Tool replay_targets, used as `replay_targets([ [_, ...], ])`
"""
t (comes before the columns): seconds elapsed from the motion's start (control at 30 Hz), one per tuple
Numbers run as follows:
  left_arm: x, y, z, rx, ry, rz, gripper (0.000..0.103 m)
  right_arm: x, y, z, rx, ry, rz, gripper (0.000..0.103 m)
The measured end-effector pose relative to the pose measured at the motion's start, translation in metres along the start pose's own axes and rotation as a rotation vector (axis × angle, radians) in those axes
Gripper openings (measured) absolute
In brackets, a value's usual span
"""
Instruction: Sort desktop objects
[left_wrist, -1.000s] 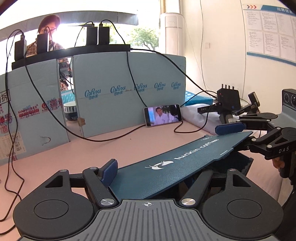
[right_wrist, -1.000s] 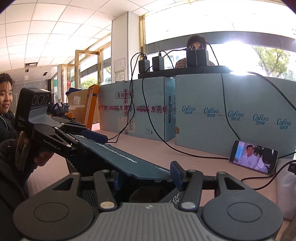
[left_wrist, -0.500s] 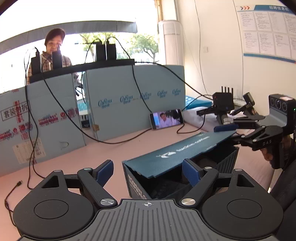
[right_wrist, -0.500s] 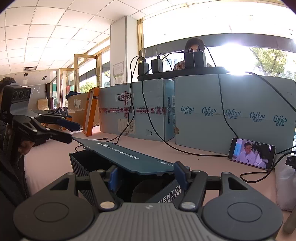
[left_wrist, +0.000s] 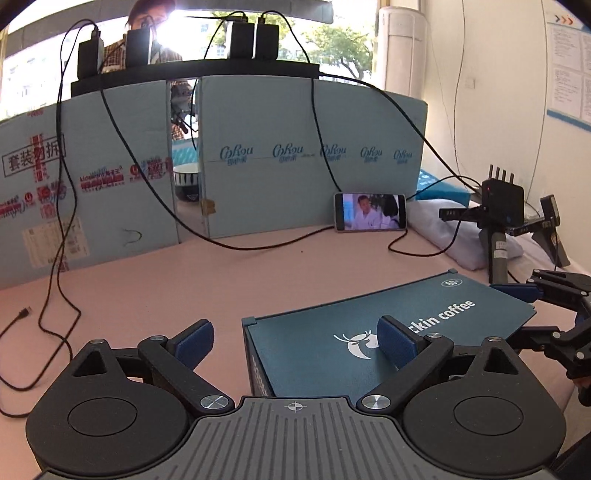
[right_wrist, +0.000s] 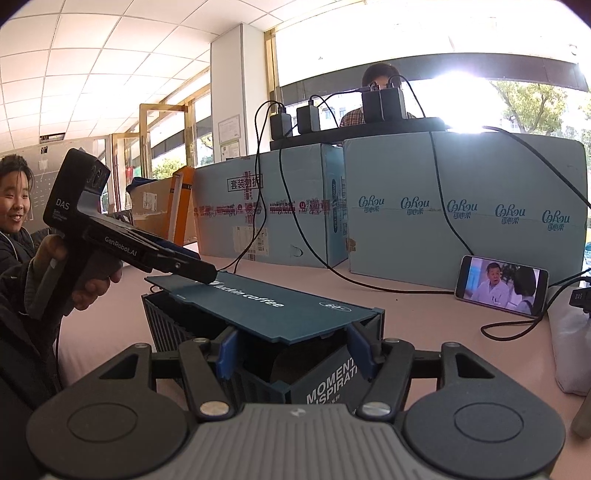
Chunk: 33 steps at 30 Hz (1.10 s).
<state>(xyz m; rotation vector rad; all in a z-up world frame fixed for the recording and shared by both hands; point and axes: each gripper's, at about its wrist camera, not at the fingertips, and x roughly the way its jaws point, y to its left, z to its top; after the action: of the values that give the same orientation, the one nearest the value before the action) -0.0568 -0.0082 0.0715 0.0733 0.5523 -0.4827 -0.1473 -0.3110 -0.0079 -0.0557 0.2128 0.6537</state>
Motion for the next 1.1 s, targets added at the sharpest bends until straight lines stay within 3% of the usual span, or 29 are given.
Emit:
replay_targets([
  [0.2, 0.000, 0.012, -0.012, -0.094, 0.001, -0.035, 0.097, 0.003, 0.004, 0.007, -0.077, 0.054, 0.001, 0.064],
  [0.4, 0.004, 0.025, -0.014, -0.178, 0.018, -0.094, 0.097, -0.010, 0.003, 0.005, -0.060, 0.053, 0.001, 0.067],
  [0.6, 0.012, 0.021, -0.015, -0.155, 0.043, -0.080, 0.099, -0.036, 0.006, 0.007, -0.118, 0.083, -0.014, 0.070],
  [0.73, 0.012, 0.020, -0.016, -0.157, 0.040, -0.077, 0.099, -0.049, 0.004, 0.023, -0.080, -0.021, -0.052, 0.070],
  [0.83, 0.011, 0.020, -0.015, -0.158, 0.043, -0.078, 0.099, -0.036, 0.002, 0.039, -0.020, -0.069, -0.078, 0.070],
  [0.9, 0.011, 0.020, -0.015, -0.162, 0.044, -0.080, 0.099, -0.019, 0.002, 0.046, 0.025, -0.062, -0.048, 0.070],
  [1.1, 0.010, 0.021, -0.015, -0.169, 0.046, -0.078, 0.099, 0.030, 0.010, 0.034, -0.002, 0.052, 0.034, 0.066],
])
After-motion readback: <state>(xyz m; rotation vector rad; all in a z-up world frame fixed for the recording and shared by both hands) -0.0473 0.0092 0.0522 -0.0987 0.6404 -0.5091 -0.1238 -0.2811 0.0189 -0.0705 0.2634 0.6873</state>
